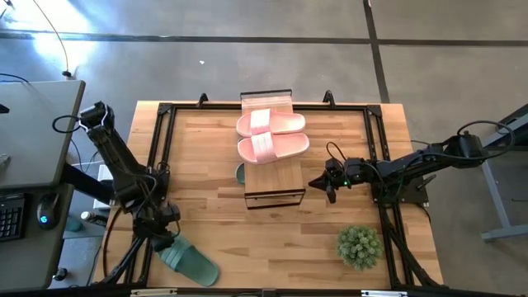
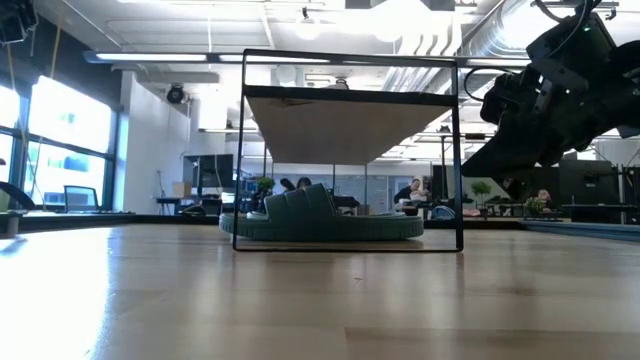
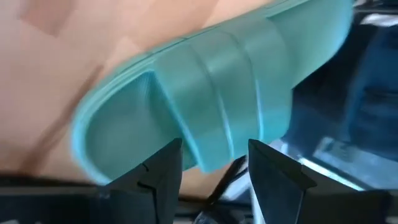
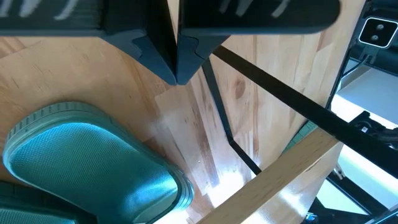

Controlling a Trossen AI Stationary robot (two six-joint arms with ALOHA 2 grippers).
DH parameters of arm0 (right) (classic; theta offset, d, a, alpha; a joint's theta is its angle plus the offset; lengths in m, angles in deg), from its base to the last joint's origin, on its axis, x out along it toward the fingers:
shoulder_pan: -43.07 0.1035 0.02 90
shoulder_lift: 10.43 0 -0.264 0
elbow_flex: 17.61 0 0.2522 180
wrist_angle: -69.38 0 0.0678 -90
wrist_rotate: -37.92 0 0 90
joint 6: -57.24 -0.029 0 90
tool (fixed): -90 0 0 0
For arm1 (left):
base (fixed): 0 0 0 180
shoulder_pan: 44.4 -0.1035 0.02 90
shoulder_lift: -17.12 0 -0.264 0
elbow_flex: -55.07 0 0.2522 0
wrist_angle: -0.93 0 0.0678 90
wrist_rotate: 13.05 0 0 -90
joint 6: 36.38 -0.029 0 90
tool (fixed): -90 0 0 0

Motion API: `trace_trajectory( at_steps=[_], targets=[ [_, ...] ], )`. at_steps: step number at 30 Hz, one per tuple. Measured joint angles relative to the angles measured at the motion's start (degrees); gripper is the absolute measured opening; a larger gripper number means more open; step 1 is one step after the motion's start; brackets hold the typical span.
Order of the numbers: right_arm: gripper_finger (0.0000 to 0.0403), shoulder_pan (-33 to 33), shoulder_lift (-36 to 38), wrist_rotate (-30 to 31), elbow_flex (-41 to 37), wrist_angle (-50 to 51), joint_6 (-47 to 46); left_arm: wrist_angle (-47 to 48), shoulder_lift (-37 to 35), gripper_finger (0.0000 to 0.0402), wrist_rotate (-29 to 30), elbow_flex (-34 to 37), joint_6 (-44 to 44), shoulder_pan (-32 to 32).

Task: Pick and place slides into the shelf
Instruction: Put the green slide under the shelf

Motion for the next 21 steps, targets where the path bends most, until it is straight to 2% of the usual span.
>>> trace_trajectory(
  at_steps=[3,6,12,19,21],
  targets=[
    [0.0000,0.00,0.00,0.00,0.00,0.00,-0.36,-7.84,0.00,0.0168,1.49,3.38,0.45,-0.09],
    [0.0000,0.00,0.00,0.00,0.00,0.00,-0.52,-11.64,0.00,0.0168,1.81,5.50,0.89,-0.04],
    [0.0000,-0.01,0.00,-0.02,0.00,0.00,-1.77,-11.73,0.00,0.0168,-1.36,6.34,0.94,-0.07],
    [0.0000,0.00,0.00,-0.02,0.00,0.00,-1.77,-11.60,-0.07,0.0168,-1.43,6.36,0.89,-0.03],
    [0.0000,-0.01,0.00,-0.02,0.00,0.00,-1.77,-11.15,-0.06,0.0168,-3.06,6.36,0.88,-0.07]
  ],
)
